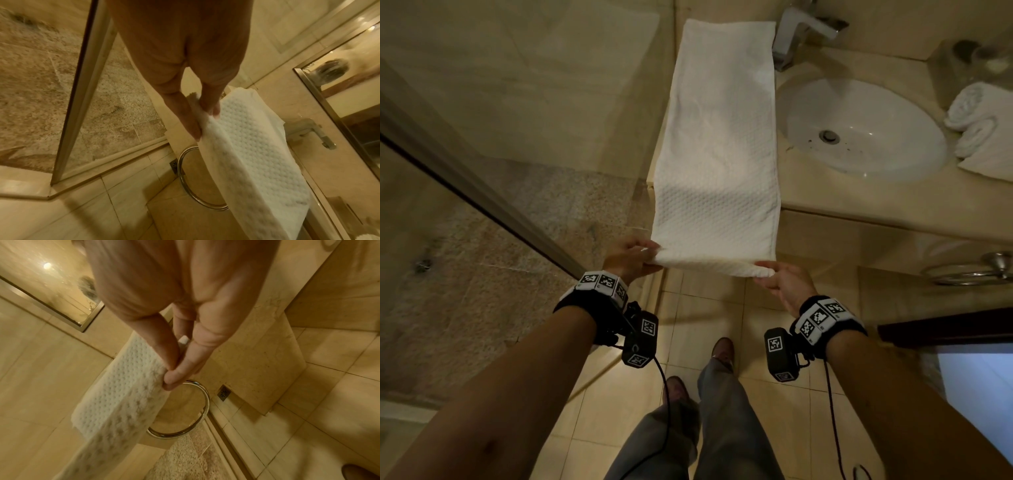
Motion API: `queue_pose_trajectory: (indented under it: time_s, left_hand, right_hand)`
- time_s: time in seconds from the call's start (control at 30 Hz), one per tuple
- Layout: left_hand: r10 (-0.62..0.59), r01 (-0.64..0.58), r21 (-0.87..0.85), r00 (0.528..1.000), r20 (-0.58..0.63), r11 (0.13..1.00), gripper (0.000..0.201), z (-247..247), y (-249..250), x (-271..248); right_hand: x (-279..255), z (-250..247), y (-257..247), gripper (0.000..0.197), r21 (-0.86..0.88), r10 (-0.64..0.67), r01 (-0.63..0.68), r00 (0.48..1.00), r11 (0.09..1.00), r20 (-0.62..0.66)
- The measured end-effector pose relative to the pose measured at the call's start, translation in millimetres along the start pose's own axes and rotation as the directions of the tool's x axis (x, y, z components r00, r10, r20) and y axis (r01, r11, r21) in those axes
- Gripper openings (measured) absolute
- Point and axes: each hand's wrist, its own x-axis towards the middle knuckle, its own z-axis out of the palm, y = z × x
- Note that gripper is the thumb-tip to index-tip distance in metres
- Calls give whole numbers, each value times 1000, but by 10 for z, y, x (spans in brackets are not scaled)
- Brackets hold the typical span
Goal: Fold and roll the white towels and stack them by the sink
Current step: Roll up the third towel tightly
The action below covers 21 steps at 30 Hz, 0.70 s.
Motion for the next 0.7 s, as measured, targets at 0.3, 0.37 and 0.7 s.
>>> queue_pose_trajectory:
  time_s: [0.3,0.37,0.7]
  left_hand:
    - [-66,64,26,996,62,998,19,-7,13,130]
    - [-93,91,79,995,29,993,13,-8,4,172]
    - [-1,8,39,985,-170,999,33,161,121,264]
  right_hand:
    - [22,-73,-33,31,104,-10,6,999,995,35]
    - [72,-65,-54,32,123,-18,15,1000,992,22]
    - [268,25,-188,36,82,-138,161,963,984,-232]
